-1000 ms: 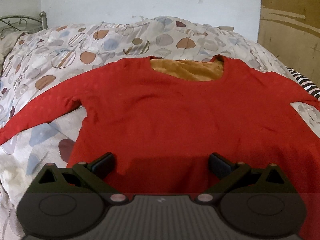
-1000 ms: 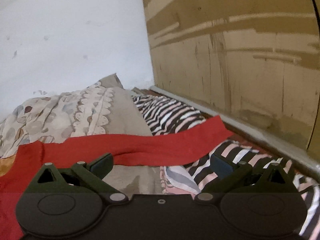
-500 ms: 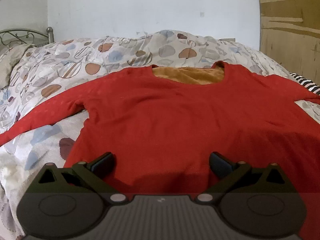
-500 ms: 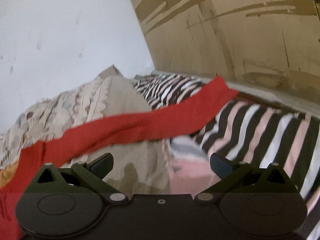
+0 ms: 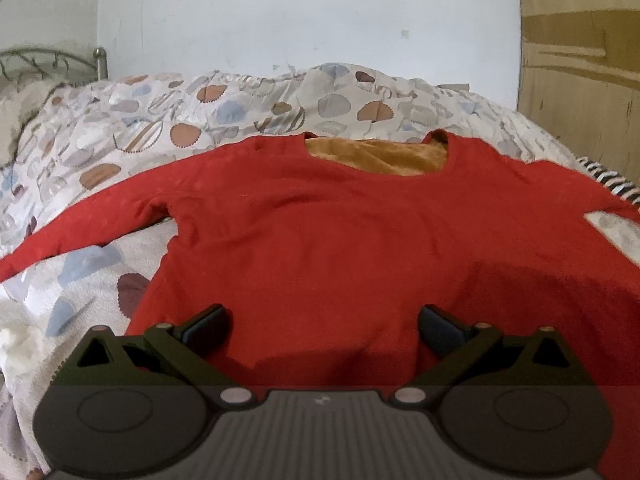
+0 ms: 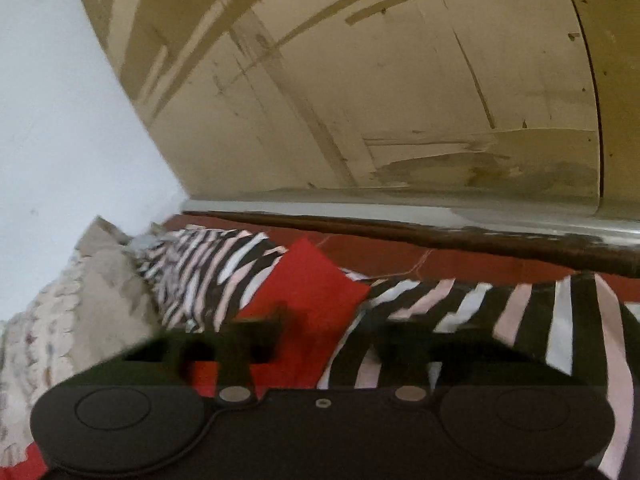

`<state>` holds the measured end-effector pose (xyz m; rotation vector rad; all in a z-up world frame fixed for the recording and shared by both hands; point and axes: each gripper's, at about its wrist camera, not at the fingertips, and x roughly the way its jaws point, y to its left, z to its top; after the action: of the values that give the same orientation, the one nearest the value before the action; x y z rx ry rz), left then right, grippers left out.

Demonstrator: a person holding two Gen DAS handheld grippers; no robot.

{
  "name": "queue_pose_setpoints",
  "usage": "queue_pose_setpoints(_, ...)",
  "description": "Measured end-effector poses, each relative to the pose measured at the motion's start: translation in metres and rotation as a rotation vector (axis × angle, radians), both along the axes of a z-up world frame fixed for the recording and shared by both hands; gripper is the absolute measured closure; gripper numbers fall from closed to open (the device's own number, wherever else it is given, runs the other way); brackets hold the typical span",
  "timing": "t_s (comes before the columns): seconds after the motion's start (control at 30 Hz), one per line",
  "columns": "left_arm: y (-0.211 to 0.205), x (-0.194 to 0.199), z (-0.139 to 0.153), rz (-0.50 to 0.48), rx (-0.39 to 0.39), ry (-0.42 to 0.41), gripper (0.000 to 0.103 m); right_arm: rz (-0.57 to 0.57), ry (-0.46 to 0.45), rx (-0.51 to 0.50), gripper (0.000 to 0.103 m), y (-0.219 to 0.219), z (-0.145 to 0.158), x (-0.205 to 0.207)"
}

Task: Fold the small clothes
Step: 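Move the right tool to the sweater's sleeve cuff and grasp it, then carry the grasped sleeve with the right tool across the sweater body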

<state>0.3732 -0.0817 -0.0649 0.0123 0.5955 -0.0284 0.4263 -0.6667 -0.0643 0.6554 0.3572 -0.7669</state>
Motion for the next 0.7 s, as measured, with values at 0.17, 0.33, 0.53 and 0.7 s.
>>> queue_pose_setpoints(0.17,0.02,-0.005,0.03,-0.009,-0.077,-0.003,0.0,0.045,-0.047,-0.071,0.098,0.013,0.023,-0.002)
queue_pose_setpoints(0.33,0.042,-0.015,0.075,-0.012,-0.08,-0.069,0.0,0.275,-0.097,-0.267,0.098,0.074,0.09,0.005)
queue_pose_setpoints(0.53,0.088,-0.03,0.111,0.075,-0.118,-0.143,0.0,0.647,-0.244,-0.436,0.098,0.195,0.171,0.004)
queue_pose_setpoints(0.7,0.136,-0.042,0.114,0.179,-0.174,-0.155,0.0,0.991,-0.326,-0.447,0.099,0.301,0.193,-0.014)
